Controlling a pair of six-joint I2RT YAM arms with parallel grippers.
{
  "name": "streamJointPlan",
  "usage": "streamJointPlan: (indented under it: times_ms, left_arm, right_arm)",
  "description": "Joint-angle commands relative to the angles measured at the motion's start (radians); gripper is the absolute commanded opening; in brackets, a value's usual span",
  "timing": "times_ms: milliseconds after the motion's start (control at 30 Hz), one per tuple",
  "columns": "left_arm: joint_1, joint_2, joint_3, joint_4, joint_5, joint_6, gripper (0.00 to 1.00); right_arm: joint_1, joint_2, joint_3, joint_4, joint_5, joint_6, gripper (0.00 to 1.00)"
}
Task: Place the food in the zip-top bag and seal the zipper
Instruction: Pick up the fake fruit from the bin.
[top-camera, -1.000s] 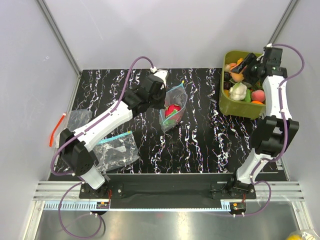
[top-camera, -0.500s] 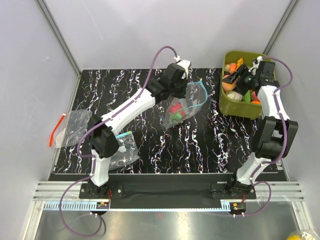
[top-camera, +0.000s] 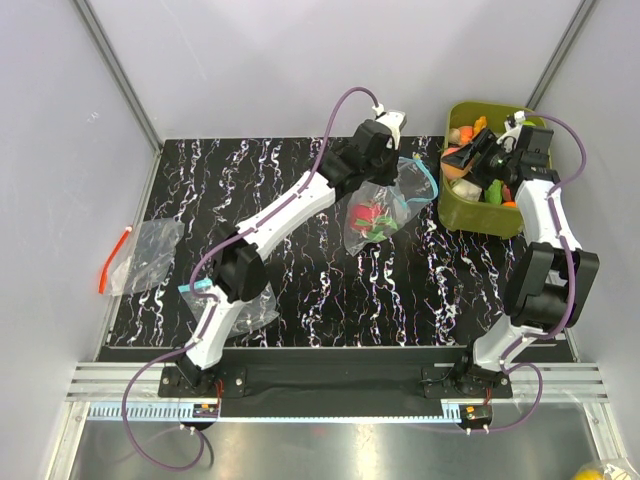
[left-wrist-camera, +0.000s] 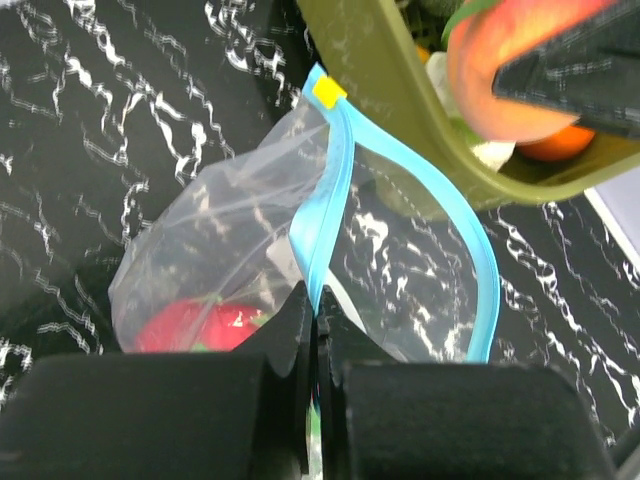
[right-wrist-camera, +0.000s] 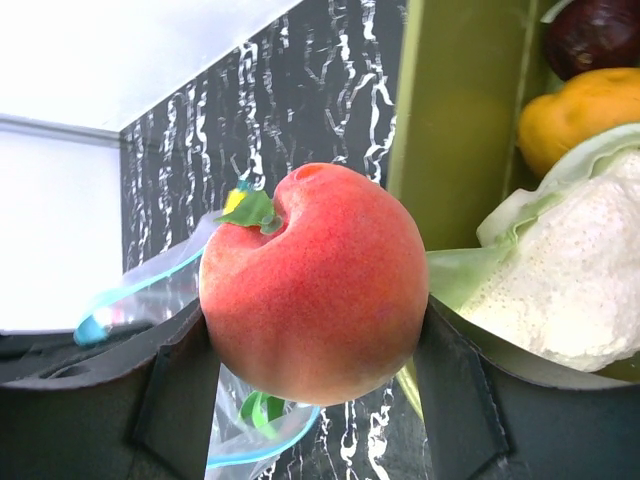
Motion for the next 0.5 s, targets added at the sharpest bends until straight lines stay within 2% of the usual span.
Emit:
streamJointPlan:
  times_ms: [0,100,467]
  left_arm:
    - [0.001,0.008,0.03,0.156,0.023,0.024,0.0]
    - [0.001,0.022,0.027,0.198,0.053,0.023,0.0]
    - [0.001,0.089,0.041,0.383,0.09,0.01,0.0]
  right_arm:
    - [0.0,-0.066,-0.011,0.098,-0.092,-0.016,0.25]
    - [0.002,-0.068,-0.014,0.115,-0.148,-0.019,0.25]
    - [0.002,-0.109,-0.086,0.14,-0.178,-0.05,0.28]
